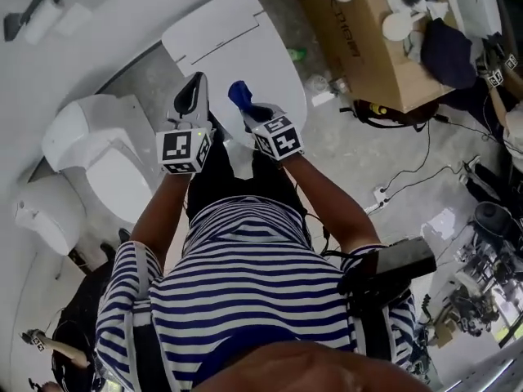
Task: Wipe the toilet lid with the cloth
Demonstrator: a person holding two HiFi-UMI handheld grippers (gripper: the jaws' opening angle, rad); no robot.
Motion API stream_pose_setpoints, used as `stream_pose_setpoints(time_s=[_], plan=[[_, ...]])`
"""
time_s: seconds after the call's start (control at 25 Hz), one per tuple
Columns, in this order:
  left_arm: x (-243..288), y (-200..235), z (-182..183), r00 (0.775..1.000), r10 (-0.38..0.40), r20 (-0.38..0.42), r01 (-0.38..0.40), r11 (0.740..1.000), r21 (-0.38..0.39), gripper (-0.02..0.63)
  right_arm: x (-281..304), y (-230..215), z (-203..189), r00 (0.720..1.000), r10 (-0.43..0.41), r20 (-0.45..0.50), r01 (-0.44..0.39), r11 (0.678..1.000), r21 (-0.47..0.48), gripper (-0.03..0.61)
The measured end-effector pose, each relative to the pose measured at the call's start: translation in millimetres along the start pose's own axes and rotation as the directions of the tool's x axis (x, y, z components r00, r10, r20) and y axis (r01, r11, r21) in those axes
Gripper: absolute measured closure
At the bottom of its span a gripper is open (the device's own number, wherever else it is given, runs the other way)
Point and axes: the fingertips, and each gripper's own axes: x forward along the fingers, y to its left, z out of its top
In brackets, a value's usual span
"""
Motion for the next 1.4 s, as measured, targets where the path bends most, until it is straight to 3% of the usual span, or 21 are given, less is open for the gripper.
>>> stream_pose_setpoints(time_s=[0.16,0.32,0.52,0.76,0.88,1.12,1.4], plan=[[-16.6,1.1,66.2,0.995,0.003,0.100,-0.005,1.000,0.020,0.611,-59.5,9.8,81.7,0.984,-0.042,0.174,0.047,0.999,-0.027,0.529],[-44.5,-5.8,122.5,0.983,-0.010,0.184,0.004,0.999,0.036,0.611,-120.7,35.4,141.3,0.943,-0.054,0.329,0.080,0.995,-0.066,0.528],[-72.3,-9.9,172.8,0.962,-0.015,0.273,0.001,0.999,0.052,0.611,-197.7,56.0,206.3,0.837,-0.070,0.543,0.162,0.979,-0.123,0.528],[-88.0,-26.8,201.7,0.944,-0.021,0.329,-0.002,0.998,0.070,0.611,-268.3,74.2,236.7,0.696,-0.061,0.715,0.252,0.954,-0.164,0.528],[-93.5,-33.1,214.4,0.932,-0.031,0.361,0.000,0.997,0.083,0.611,-284.0,84.9,242.6,0.651,-0.046,0.758,0.280,0.942,-0.184,0.528],[-96.8,-39.1,224.3,0.924,-0.033,0.382,0.002,0.997,0.081,0.611,-295.4,95.8,245.8,0.617,-0.021,0.787,0.281,0.940,-0.196,0.528],[-92.0,-48.9,230.8,0.922,-0.046,0.385,0.013,0.996,0.087,0.611,-301.3,87.9,246.6,0.612,-0.033,0.790,0.289,0.939,-0.185,0.528]])
